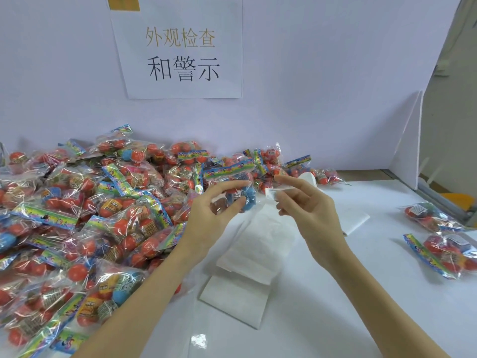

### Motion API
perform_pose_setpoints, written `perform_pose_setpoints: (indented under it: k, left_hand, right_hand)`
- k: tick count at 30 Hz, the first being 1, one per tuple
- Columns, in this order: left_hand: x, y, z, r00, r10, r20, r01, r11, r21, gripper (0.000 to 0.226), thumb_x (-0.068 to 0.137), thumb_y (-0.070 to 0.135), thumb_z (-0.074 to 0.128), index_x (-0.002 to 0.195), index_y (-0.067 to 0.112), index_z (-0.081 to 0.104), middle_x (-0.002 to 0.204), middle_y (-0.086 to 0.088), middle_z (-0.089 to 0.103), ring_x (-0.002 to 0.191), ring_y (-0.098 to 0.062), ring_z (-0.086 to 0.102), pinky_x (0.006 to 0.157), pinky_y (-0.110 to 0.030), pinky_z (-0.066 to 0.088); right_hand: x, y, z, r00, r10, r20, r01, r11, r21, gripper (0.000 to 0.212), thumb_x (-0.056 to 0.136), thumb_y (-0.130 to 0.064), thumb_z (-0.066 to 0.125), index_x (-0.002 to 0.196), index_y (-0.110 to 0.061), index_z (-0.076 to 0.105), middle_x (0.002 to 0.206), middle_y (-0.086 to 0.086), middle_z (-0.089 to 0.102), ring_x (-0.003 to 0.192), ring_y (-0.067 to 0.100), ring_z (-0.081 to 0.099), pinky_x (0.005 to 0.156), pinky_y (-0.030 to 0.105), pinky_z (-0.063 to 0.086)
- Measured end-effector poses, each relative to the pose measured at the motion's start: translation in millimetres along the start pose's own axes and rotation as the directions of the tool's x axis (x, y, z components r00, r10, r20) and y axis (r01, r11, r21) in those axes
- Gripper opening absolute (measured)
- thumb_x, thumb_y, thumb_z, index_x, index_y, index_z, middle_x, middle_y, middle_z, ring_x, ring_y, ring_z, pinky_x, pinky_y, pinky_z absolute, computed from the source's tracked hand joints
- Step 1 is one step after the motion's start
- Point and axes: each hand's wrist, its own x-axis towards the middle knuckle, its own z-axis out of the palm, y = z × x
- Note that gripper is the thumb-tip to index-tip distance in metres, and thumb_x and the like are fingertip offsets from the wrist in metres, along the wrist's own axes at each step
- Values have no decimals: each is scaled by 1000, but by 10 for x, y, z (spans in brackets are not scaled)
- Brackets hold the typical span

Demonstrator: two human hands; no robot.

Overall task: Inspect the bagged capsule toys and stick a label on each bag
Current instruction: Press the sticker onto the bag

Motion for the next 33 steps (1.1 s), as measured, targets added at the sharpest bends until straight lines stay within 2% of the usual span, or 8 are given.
perform_pose_setpoints:
  k: [2,5,9,14,22,25,29,33]
  left_hand:
    - [-9,-8,17,999,-24,33,25,999,-26,32,93,2,74,115,26,79,120,3,74,109,-30,72,89,-38,61]
    - [-15,-7,35,993,-60,102,66,996,-61,32,95,0,71,115,24,80,119,5,74,104,-28,75,81,-36,64]
    - [-23,-26,35,988,-52,142,64,995,-82,32,100,-5,61,118,15,79,117,3,74,104,-30,74,83,-37,63]
    - [-25,-32,21,983,-86,161,104,989,-103,33,103,-4,54,120,11,77,121,-5,73,107,-32,73,90,-45,62]
    - [-33,-12,38,986,-47,161,54,998,-37,29,100,0,64,120,17,78,114,4,74,98,-27,74,84,-37,63]
    - [-36,-8,41,987,-33,158,36,999,-15,28,97,5,70,119,22,79,112,9,72,96,-27,75,83,-30,62]
    - [-27,-12,38,987,-48,153,57,997,-54,26,96,14,74,118,26,78,118,6,71,105,-28,73,87,-41,63]
    - [-37,9,45,987,-34,158,43,998,-50,27,90,26,77,117,29,79,119,7,72,106,-26,73,87,-38,63]
  right_hand:
    - [-10,27,38,1000,-17,17,18,998,-63,35,98,-5,68,126,-27,70,82,2,72,74,16,69,73,22,56]
    - [-31,58,75,995,-80,54,89,981,-175,41,97,-5,69,129,-29,61,83,1,72,74,19,73,73,24,58]
    - [-45,102,87,989,-122,88,140,959,-248,44,96,-5,71,128,-32,58,84,-2,71,77,18,71,77,27,59]
    - [-50,106,119,990,-127,64,139,956,-257,40,94,-4,72,126,-24,59,82,1,70,77,14,69,77,27,59]
    - [-71,76,141,993,-109,51,118,960,-253,36,93,-2,73,124,-18,61,84,4,72,79,16,70,75,19,54]
    - [-76,72,146,992,-118,51,127,961,-246,35,93,-1,72,123,-18,63,84,4,72,80,17,72,76,21,55]
    - [-55,61,115,993,-111,50,120,971,-208,35,95,0,69,122,-21,63,84,4,71,80,20,72,79,27,59]
    - [-47,57,94,992,-113,65,124,970,-211,35,95,-1,71,122,-22,63,81,1,72,79,17,72,76,20,55]
